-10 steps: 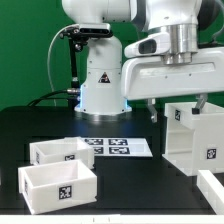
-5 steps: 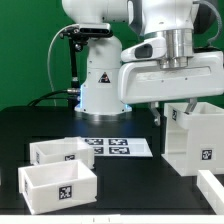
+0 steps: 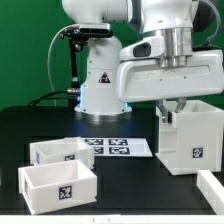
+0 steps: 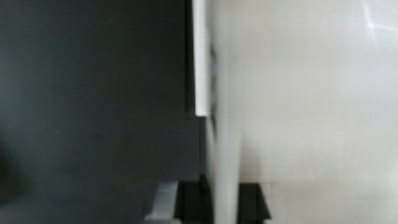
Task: Assemble drawer
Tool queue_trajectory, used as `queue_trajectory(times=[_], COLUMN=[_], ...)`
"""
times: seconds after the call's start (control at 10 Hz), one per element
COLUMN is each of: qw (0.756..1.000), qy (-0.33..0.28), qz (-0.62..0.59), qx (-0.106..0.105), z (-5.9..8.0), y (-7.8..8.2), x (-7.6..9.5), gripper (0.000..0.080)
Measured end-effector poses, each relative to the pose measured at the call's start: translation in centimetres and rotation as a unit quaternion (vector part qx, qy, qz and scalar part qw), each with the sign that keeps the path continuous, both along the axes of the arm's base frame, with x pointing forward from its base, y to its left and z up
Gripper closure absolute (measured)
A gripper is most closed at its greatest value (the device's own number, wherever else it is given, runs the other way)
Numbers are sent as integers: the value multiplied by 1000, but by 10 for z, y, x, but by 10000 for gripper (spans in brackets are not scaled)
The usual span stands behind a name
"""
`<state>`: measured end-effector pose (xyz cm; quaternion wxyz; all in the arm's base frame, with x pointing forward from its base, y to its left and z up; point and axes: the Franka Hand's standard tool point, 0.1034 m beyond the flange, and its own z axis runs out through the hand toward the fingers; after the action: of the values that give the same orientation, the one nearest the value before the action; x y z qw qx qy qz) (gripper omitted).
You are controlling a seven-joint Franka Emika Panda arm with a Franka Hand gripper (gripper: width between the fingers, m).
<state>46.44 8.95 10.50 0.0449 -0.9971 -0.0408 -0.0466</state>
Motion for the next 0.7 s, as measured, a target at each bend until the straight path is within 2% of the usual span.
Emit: queue_trajectory(times=[0.2, 0.4, 0.6, 0.7], qw=[1000, 1000, 999, 999], qy=[16, 10, 1, -7], qz=[-14, -21, -33, -32], qx=[1, 1, -2, -4], z=[2, 6, 15, 17], y=[-15, -19, -34, -36], x=[4, 9, 9, 10], gripper=[764, 764, 764, 764])
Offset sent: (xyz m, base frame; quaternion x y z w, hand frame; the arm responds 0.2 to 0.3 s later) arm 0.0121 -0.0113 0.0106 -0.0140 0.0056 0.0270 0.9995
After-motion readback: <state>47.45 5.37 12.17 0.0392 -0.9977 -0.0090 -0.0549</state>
